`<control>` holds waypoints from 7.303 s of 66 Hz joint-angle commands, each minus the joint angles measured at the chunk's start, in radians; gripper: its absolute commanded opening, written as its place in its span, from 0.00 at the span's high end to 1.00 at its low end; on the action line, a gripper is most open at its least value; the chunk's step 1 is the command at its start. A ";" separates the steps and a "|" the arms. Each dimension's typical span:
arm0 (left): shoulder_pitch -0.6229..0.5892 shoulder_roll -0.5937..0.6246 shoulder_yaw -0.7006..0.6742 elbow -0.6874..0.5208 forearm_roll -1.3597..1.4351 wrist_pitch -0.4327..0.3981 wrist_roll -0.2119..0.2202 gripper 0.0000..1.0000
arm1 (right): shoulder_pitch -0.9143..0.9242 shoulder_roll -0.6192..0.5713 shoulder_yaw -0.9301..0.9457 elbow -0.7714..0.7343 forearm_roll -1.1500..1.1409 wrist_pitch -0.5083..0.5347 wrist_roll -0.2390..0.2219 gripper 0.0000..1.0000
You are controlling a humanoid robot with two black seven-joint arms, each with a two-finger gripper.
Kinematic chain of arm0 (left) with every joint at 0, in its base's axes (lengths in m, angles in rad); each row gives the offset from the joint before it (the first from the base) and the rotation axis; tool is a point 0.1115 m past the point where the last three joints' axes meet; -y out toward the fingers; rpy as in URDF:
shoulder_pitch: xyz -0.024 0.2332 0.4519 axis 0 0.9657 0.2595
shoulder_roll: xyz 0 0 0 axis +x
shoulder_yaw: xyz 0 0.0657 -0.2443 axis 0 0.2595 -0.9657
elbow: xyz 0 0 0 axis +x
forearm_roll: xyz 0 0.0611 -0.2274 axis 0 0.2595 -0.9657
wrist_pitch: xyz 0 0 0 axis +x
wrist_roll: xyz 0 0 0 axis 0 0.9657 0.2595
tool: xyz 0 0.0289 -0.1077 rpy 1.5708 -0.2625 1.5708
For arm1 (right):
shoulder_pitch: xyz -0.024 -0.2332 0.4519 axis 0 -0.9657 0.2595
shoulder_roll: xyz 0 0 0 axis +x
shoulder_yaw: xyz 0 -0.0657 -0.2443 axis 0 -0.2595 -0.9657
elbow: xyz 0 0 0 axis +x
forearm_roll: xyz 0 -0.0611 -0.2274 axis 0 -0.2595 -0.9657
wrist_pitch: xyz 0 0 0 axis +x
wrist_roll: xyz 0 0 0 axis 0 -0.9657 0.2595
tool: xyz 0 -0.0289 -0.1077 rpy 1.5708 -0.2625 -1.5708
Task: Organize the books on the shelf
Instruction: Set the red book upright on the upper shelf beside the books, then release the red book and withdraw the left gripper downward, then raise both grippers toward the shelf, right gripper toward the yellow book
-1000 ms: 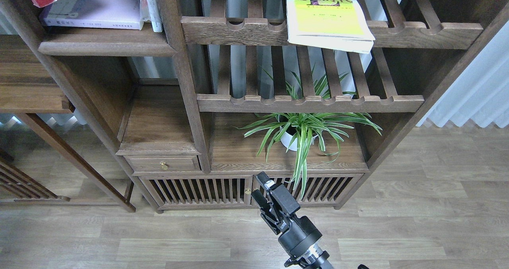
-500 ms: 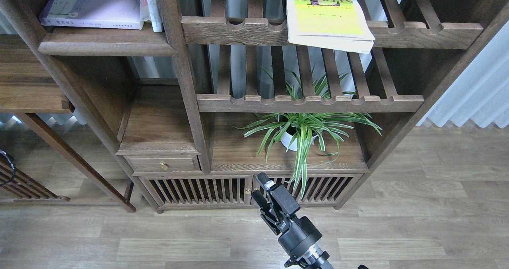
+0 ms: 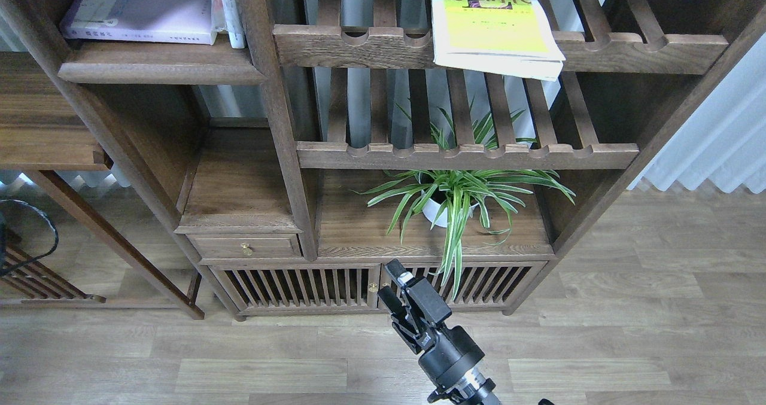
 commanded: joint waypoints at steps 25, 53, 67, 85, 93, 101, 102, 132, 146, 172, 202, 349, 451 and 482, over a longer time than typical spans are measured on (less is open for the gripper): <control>-0.021 -0.013 0.093 0.110 0.000 0.000 -0.125 1.00 | 0.000 0.000 0.002 0.000 0.001 0.000 0.002 0.01; -0.005 0.038 0.189 0.122 0.002 0.000 -0.344 1.00 | -0.003 0.000 0.002 0.000 0.001 0.000 0.006 0.01; 0.020 0.050 0.261 0.122 0.000 0.000 -0.478 1.00 | -0.003 0.000 0.002 0.000 0.001 0.000 0.008 0.01; 0.098 0.065 0.281 0.119 0.008 0.000 -0.538 1.00 | -0.006 0.000 0.005 0.000 0.001 0.000 0.009 0.01; 0.121 0.067 0.278 0.119 0.006 0.000 -0.539 0.99 | -0.008 0.000 0.005 0.000 0.001 0.000 0.009 0.01; 0.121 0.068 0.283 0.121 0.006 0.000 -0.539 0.99 | -0.008 0.000 0.005 0.000 0.001 0.000 0.009 0.01; 0.124 0.068 0.280 0.121 0.008 0.000 -0.538 0.99 | -0.008 0.000 0.005 0.000 0.001 0.000 0.009 0.01; 0.091 0.071 0.352 0.131 0.064 0.000 -0.483 1.00 | -0.009 0.000 0.005 0.000 0.003 0.000 0.011 0.01; 0.068 0.067 0.376 0.134 0.094 0.000 -0.481 0.98 | -0.008 0.000 0.005 0.000 0.018 0.000 0.011 0.01; 0.064 0.054 0.367 0.136 0.090 0.000 -0.495 0.78 | -0.009 0.000 0.003 0.000 0.018 0.000 0.011 0.01; 0.025 0.016 0.367 0.142 0.084 0.000 -0.495 0.61 | -0.008 0.000 0.003 0.000 0.018 0.000 0.011 0.01; 0.454 0.193 0.119 -0.418 -0.288 0.000 -0.467 0.14 | -0.009 0.000 0.046 -0.002 0.018 0.000 0.011 0.01; 0.942 -0.264 0.165 -0.576 -0.491 0.000 -0.321 0.18 | -0.009 0.000 0.084 0.000 0.049 0.000 0.012 0.01; 1.065 -0.329 0.126 -0.559 -0.489 0.000 -0.321 0.11 | -0.006 0.000 0.083 0.000 0.049 0.000 0.011 0.01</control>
